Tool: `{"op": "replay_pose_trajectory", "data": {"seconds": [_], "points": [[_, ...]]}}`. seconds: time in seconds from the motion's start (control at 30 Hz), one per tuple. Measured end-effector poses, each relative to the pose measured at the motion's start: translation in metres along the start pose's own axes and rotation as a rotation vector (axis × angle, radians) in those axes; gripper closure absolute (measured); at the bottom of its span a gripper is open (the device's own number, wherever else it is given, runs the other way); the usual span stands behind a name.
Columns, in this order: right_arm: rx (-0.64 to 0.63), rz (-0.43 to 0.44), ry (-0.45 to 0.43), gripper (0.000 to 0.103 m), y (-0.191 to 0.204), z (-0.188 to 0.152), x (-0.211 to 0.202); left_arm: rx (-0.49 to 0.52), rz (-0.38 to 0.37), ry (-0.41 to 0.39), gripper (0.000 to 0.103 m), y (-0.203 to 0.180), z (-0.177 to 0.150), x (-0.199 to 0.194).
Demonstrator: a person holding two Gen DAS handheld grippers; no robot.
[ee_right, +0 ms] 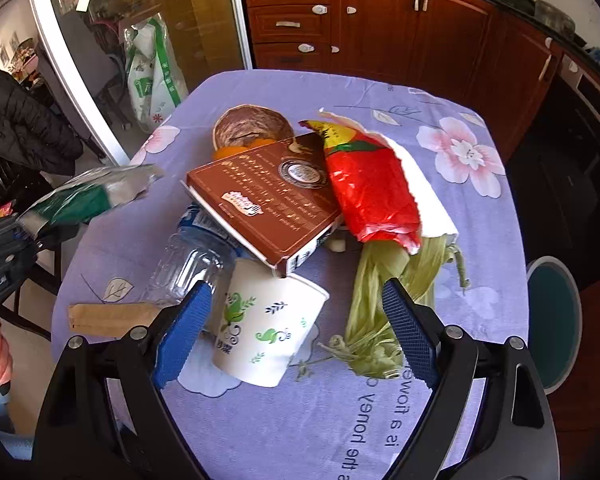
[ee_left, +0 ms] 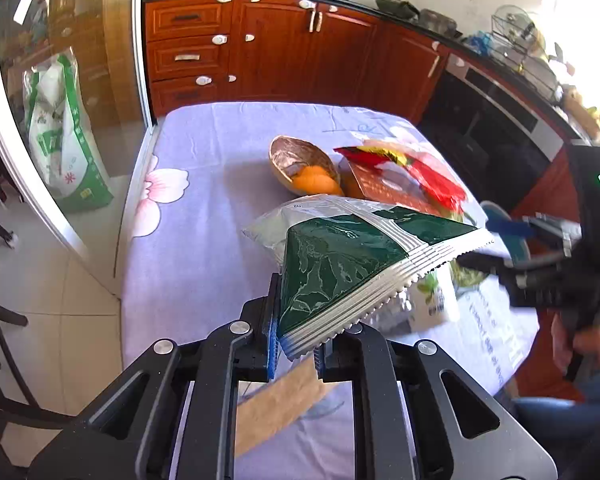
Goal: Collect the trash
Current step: 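Grasp the white paper cup with the right gripper while the left holds the snack bag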
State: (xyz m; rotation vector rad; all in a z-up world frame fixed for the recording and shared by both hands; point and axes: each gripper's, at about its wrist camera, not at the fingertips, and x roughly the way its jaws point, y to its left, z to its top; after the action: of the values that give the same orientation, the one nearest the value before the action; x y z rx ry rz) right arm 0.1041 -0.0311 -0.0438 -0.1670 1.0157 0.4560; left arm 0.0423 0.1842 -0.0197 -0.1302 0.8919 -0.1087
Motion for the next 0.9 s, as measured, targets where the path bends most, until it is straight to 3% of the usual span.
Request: {"op": "replay_pose_trajectory", "data": {"seconds": [0.2, 0.33, 0.5, 0.67, 0.9], "points": [[0.019, 0.022, 0.061, 0.019, 0.011, -0.012, 0.020, 0.013, -0.046, -0.025, 0.089, -0.015, 0.011, 0.015], [0.079, 0.046, 0.129, 0.034, 0.002, -0.014, 0.043, 0.020, -0.036, -0.034, 0.089, -0.018, 0.011, 0.016], [0.121, 0.095, 0.165, 0.034, -0.004, -0.017, 0.058, 0.032, -0.023, -0.032, 0.089, -0.021, 0.011, 0.014], [0.110, 0.111, 0.132, 0.041, 0.000, -0.021, 0.052, 0.032, -0.005, -0.046, 0.089, -0.026, 0.015, 0.006], [0.117, 0.173, 0.046, 0.043, -0.013, -0.028, -0.004, 0.077, 0.004, -0.106, 0.089, -0.051, 0.025, -0.023]]}}
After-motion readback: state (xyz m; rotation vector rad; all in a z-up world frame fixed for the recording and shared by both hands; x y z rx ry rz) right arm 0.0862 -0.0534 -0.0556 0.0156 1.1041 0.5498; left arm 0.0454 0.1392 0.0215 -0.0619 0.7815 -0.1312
